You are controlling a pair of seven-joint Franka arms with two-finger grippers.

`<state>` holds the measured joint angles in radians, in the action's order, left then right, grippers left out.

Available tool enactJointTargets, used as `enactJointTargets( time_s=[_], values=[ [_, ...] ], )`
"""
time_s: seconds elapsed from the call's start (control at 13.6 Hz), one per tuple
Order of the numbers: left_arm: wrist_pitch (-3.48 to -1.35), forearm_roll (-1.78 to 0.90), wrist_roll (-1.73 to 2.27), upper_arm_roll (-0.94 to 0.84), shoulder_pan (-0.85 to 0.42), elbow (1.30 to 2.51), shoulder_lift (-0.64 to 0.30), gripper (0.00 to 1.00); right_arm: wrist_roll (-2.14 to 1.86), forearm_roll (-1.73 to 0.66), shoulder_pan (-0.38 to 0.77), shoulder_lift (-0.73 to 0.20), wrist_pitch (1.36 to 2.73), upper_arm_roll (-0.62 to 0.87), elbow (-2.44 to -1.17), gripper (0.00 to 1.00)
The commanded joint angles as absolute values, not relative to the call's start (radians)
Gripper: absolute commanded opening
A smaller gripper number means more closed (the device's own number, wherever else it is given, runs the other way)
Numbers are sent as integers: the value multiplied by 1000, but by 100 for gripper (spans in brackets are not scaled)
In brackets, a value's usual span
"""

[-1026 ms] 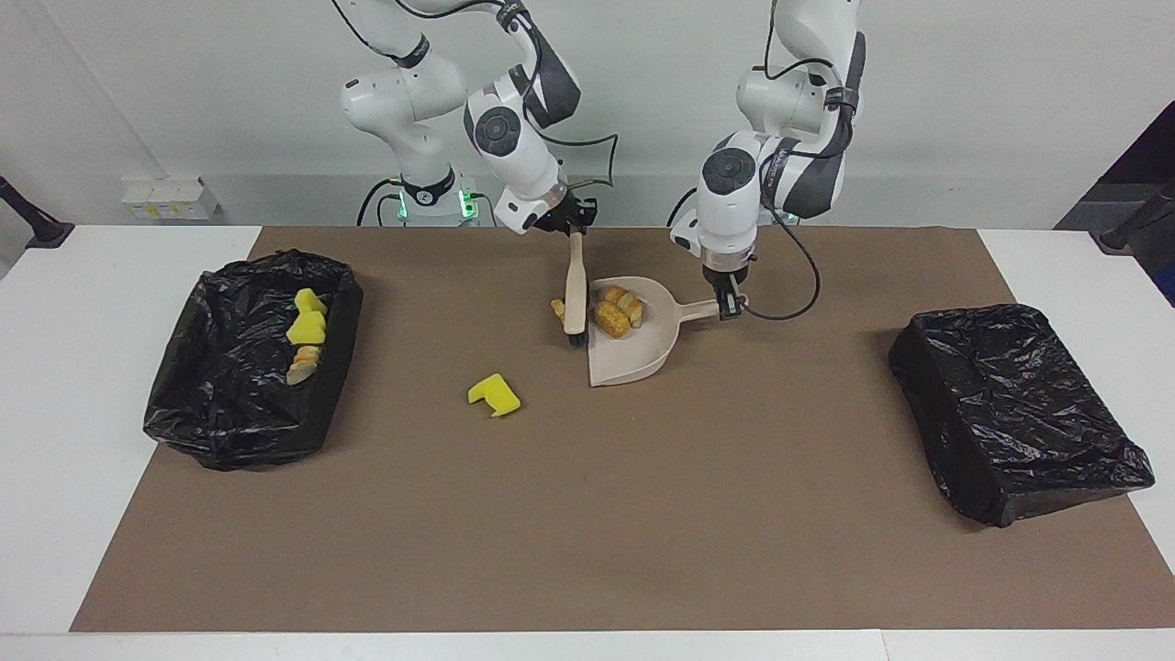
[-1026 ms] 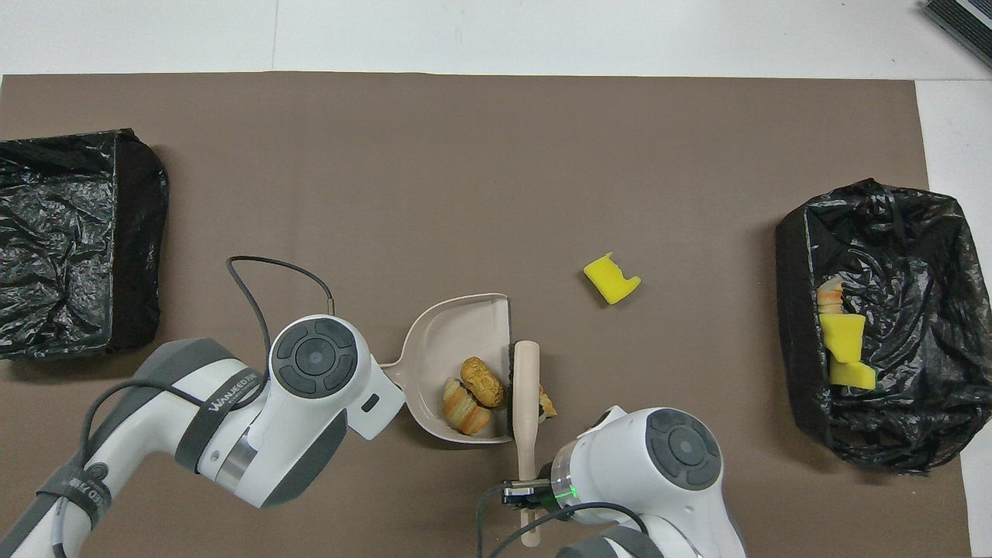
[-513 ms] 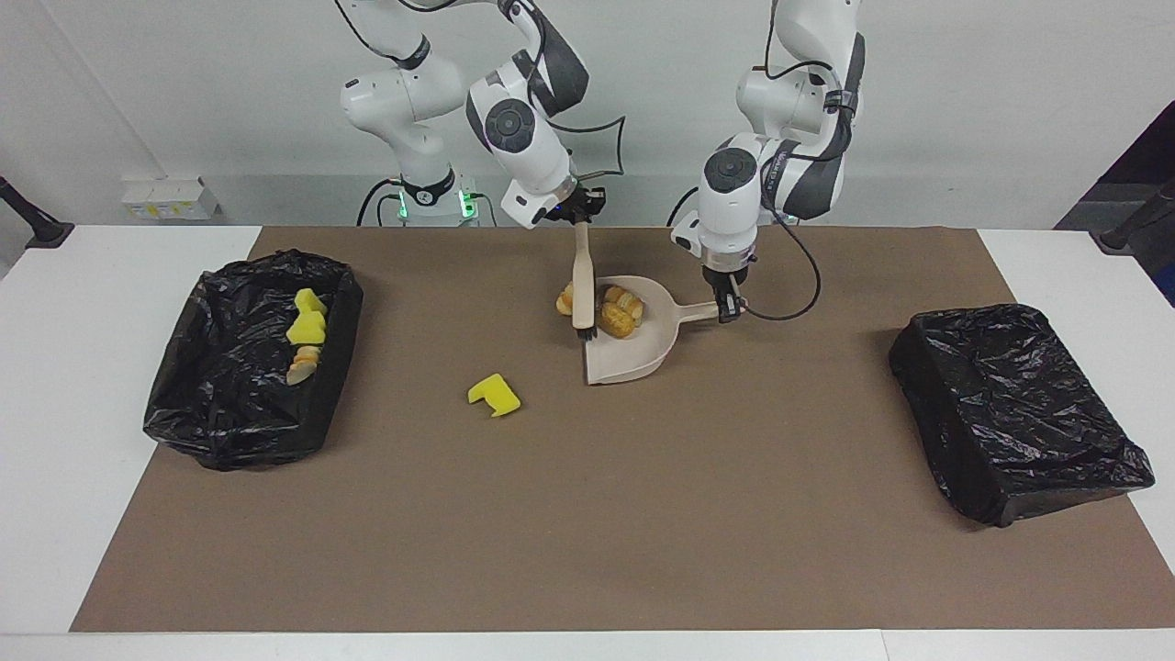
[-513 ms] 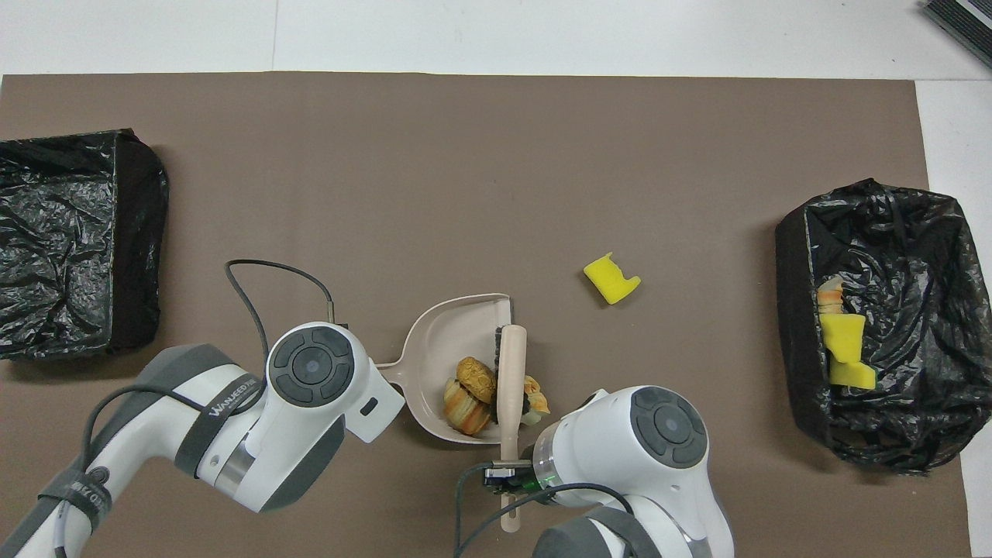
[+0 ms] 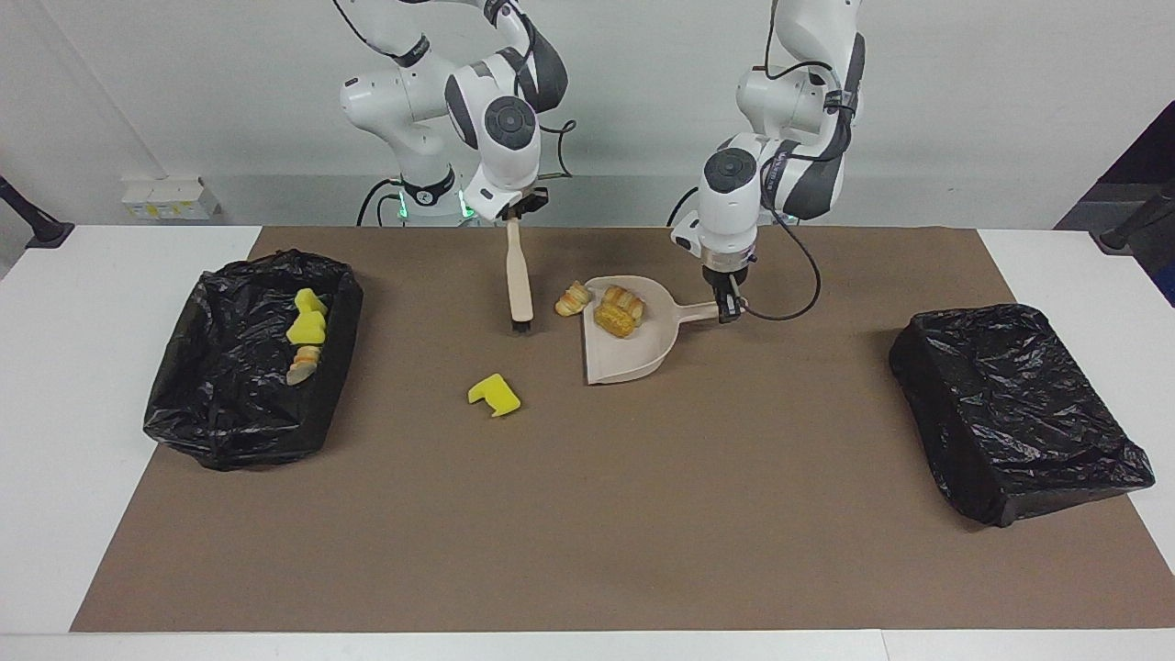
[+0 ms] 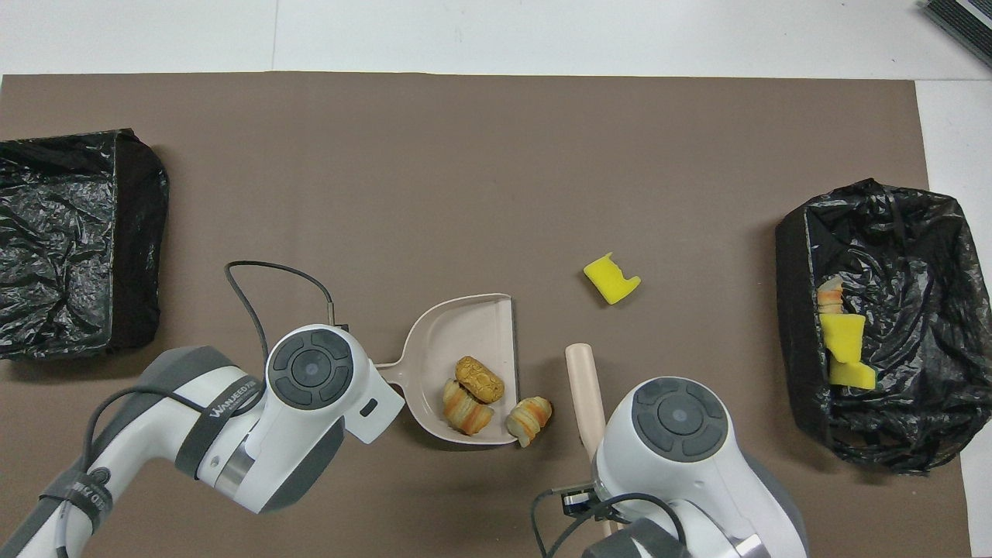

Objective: Sweep and dump trash in bin
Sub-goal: 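Sweep the remaining bread piece into the dustpan with the right gripper, then sweep the yellow sponge into the dustpan with the right gripper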

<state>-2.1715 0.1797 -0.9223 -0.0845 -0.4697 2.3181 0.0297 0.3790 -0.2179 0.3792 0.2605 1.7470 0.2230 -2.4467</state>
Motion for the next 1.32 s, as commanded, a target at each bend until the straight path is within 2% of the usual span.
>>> enactJointTargets(
  time_s=[0.0,0.29,0.44,0.51,0.66,0.81,0.88,1.1,1.25],
  values=[
    [-2169,224,-900,-72,-499,2342,44,0,399,-364,403,238,1848,232,-2471,0],
    [-2178,224,-900,-74,-499,2344,46,0,396,-596,488,206,2050,235,-2454,0],
    [-2187,224,-899,-74,-497,2347,46,0,409,-623,494,172,2053,235,-2393,0],
    [-2192,222,-903,-74,-492,2349,46,0,408,-600,494,179,2034,236,-2379,0],
    [-2247,221,-910,-74,-488,2352,37,0,390,-408,489,195,1982,235,-2350,0],
    [-2263,218,-899,-74,-480,2353,37,0,323,-208,471,166,1903,230,-2274,0],
    [-2263,215,-894,-74,-477,2353,37,0,255,-117,450,138,1884,229,-2240,0],
    [-2260,154,-856,-72,-442,2329,12,0,-17,136,266,25,1893,229,-2136,0],
    [-2220,152,-857,-66,-440,2252,-29,0,-180,266,136,-58,1899,230,-2039,0]
  ],
)
